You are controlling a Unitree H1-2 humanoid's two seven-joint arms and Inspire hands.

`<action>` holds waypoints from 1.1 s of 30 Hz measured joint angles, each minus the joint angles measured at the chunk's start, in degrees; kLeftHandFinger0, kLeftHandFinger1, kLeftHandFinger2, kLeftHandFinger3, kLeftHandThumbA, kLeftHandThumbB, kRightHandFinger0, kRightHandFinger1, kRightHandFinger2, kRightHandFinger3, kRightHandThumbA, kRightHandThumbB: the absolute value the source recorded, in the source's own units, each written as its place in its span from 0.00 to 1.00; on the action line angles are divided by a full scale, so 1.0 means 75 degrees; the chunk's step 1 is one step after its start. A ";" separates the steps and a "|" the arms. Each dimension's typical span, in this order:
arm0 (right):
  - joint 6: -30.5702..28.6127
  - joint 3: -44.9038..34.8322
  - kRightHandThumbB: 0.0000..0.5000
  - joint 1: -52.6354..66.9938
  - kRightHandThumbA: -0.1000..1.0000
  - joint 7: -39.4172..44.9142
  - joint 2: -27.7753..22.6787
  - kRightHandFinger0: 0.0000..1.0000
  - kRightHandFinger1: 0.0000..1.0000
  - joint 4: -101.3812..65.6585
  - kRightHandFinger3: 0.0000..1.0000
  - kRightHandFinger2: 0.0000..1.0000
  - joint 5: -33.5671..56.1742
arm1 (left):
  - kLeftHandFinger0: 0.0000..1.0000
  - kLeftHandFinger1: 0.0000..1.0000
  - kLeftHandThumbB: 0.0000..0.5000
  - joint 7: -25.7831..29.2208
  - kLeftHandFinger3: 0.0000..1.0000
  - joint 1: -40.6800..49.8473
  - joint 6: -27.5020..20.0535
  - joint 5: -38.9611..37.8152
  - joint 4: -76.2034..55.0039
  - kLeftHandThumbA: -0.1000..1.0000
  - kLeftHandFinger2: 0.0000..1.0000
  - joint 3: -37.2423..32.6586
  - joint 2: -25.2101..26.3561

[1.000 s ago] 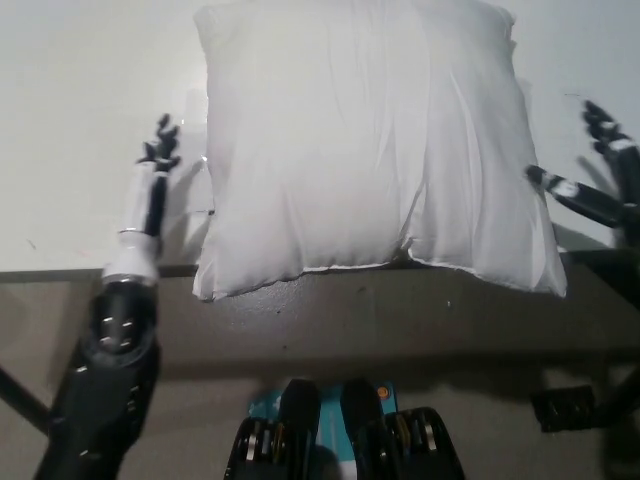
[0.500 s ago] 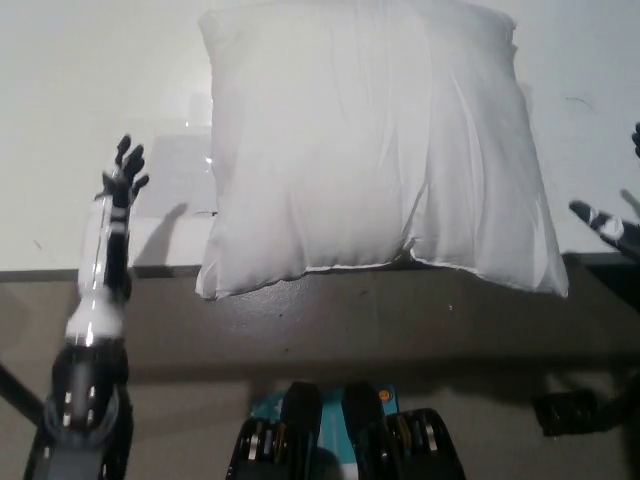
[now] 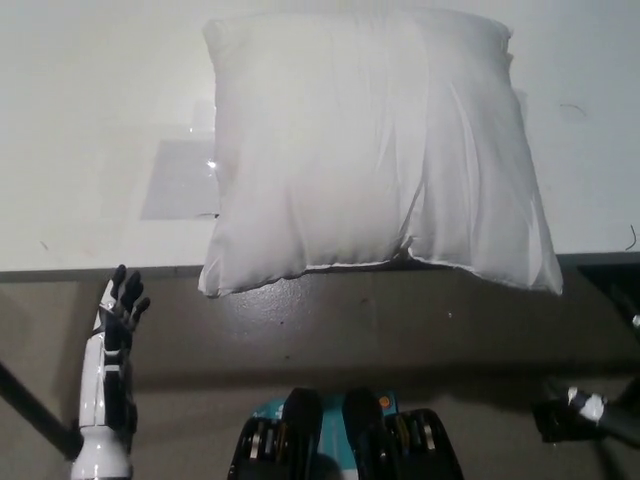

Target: The robot uses both hands to lift the pillow and then drops it on the table

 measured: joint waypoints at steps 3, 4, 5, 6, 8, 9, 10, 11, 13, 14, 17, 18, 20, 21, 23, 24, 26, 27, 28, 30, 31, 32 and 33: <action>-0.0324 0.0025 0.46 0.0109 1.00 -0.0072 0.0003 1.00 1.00 0.0497 1.00 1.00 -0.0181 | 1.00 1.00 0.20 0.0000 1.00 0.0003 -0.0190 0.0083 0.0265 1.00 1.00 -0.0015 -0.0016; -0.0407 0.0025 0.48 0.0124 1.00 -0.0100 0.0005 1.00 1.00 0.0623 1.00 1.00 -0.0225 | 1.00 1.00 0.21 0.0002 1.00 0.0004 -0.0215 0.0093 0.0338 1.00 1.00 -0.0016 -0.0024; -0.0578 0.0023 0.49 0.0118 1.00 -0.0176 0.0017 1.00 1.00 0.0978 1.00 1.00 -0.0300 | 1.00 1.00 0.21 0.0004 1.00 -0.0002 -0.0255 0.0113 0.0518 1.00 1.00 -0.0016 -0.0041; -0.0680 0.0023 0.49 0.0107 1.00 -0.0223 0.0029 1.00 1.00 0.1220 1.00 1.00 -0.0339 | 1.00 1.00 0.26 0.0004 1.00 -0.0004 -0.0284 0.0134 0.0643 1.00 1.00 -0.0016 -0.0060; -0.0878 0.0036 0.47 0.0074 1.00 -0.0320 0.0057 1.00 1.00 0.1596 1.00 1.00 -0.0421 | 1.00 1.00 0.27 0.0006 1.00 -0.0006 -0.0330 0.0178 0.0778 1.00 1.00 -0.0009 -0.0093; -0.0929 0.0049 0.44 0.0060 1.00 -0.0347 0.0064 1.00 1.00 0.1685 1.00 1.00 -0.0444 | 1.00 1.00 0.25 0.0006 1.00 -0.0007 -0.0347 0.0195 0.0791 1.00 1.00 -0.0005 -0.0103; -0.0990 0.0079 0.44 0.0025 1.00 -0.0376 0.0065 1.00 1.00 0.1780 1.00 1.00 -0.0467 | 1.00 1.00 0.22 0.0005 1.00 -0.0012 -0.0365 0.0208 0.0793 1.00 1.00 0.0000 -0.0106; -0.1061 0.0099 0.40 -0.0038 1.00 -0.0415 0.0067 1.00 1.00 0.1896 1.00 1.00 -0.0510 | 1.00 1.00 0.21 0.0004 1.00 -0.0043 -0.0393 0.0213 0.0813 1.00 1.00 0.0008 -0.0107; -0.1131 0.0100 0.39 -0.0148 1.00 -0.0472 0.0065 1.00 1.00 0.1914 1.00 1.00 -0.0575 | 1.00 1.00 0.21 0.0003 1.00 -0.0123 -0.0437 0.0212 0.0856 1.00 1.00 0.0029 -0.0105; -0.1153 0.0099 0.40 -0.0186 1.00 -0.0489 0.0064 1.00 1.00 0.1914 1.00 1.00 -0.0592 | 1.00 1.00 0.19 0.0004 1.00 -0.0154 -0.0450 0.0213 0.0867 1.00 1.00 0.0034 -0.0106; -0.1201 0.0096 0.39 -0.0292 1.00 -0.0510 0.0065 1.00 1.00 0.1914 1.00 1.00 -0.0622 | 1.00 1.00 0.11 0.0004 1.00 -0.0227 -0.0472 0.0221 0.0881 1.00 1.00 0.0045 -0.0105; -0.1231 0.0093 0.42 -0.0315 1.00 -0.0519 0.0065 1.00 1.00 0.1914 1.00 1.00 -0.0638 | 1.00 1.00 0.10 0.0003 1.00 -0.0240 -0.0475 0.0232 0.0886 1.00 1.00 0.0046 -0.0104; -0.1254 0.0094 0.42 -0.0316 1.00 -0.0521 0.0066 1.00 1.00 0.1911 1.00 1.00 -0.0673 | 1.00 1.00 0.12 0.0003 1.00 -0.0245 -0.0477 0.0242 0.0893 1.00 1.00 0.0052 -0.0104; -0.1260 0.0094 0.42 -0.0315 1.00 -0.0521 0.0067 1.00 1.00 0.1911 1.00 1.00 -0.0688 | 1.00 1.00 0.12 0.0003 1.00 -0.0244 -0.0477 0.0245 0.0898 1.00 1.00 0.0055 -0.0104; -0.1276 0.0094 0.48 -0.0315 1.00 -0.0525 0.0067 1.00 1.00 0.1914 1.00 1.00 -0.0732 | 1.00 1.00 0.14 0.0004 1.00 -0.0244 -0.0478 0.0254 0.0906 1.00 1.00 0.0061 -0.0105; -0.1281 0.0094 0.48 -0.0315 1.00 -0.0527 0.0067 1.00 1.00 0.1914 1.00 1.00 -0.0745 | 1.00 1.00 0.14 0.0004 1.00 -0.0244 -0.0478 0.0256 0.0907 1.00 1.00 0.0062 -0.0105; -0.1299 0.0094 0.46 -0.0314 1.00 -0.0542 0.0071 1.00 1.00 0.1917 1.00 1.00 -0.0807 | 1.00 1.00 0.14 0.0004 1.00 -0.0242 -0.0479 0.0269 0.0927 1.00 1.00 0.0077 -0.0104; -0.1307 0.0095 0.48 -0.0314 1.00 -0.0543 0.0073 1.00 1.00 0.1917 1.00 1.00 -0.0819 | 1.00 1.00 0.16 0.0004 1.00 -0.0241 -0.0479 0.0270 0.0938 1.00 1.00 0.0084 -0.0105; -0.1321 0.0095 0.48 -0.0315 1.00 -0.0543 0.0075 1.00 1.00 0.1920 1.00 1.00 -0.0819 | 1.00 1.00 0.16 0.0004 1.00 -0.0239 -0.0479 0.0271 0.0947 1.00 1.00 0.0092 -0.0105; -0.1339 0.0096 0.50 -0.0315 1.00 -0.0544 0.0077 1.00 1.00 0.1930 1.00 1.00 -0.0826 | 1.00 1.00 0.22 0.0003 1.00 -0.0239 -0.0480 0.0274 0.0955 1.00 1.00 0.0102 -0.0105; -0.1347 0.0096 0.52 -0.0315 1.00 -0.0544 0.0077 1.00 1.00 0.1942 1.00 1.00 -0.0829 | 1.00 1.00 0.21 0.0004 1.00 -0.0238 -0.0480 0.0277 0.0958 1.00 1.00 0.0106 -0.0105; -0.1349 0.0096 0.49 -0.0315 1.00 -0.0544 0.0077 1.00 1.00 0.1947 1.00 1.00 -0.0829 | 1.00 1.00 0.18 0.0004 1.00 -0.0238 -0.0480 0.0280 0.0959 1.00 1.00 0.0107 -0.0105; -0.1356 0.0098 0.50 -0.0314 1.00 -0.0543 0.0078 1.00 1.00 0.1962 1.00 1.00 -0.0828 | 1.00 1.00 0.15 0.0004 1.00 -0.0238 -0.0480 0.0290 0.0966 1.00 1.00 0.0112 -0.0105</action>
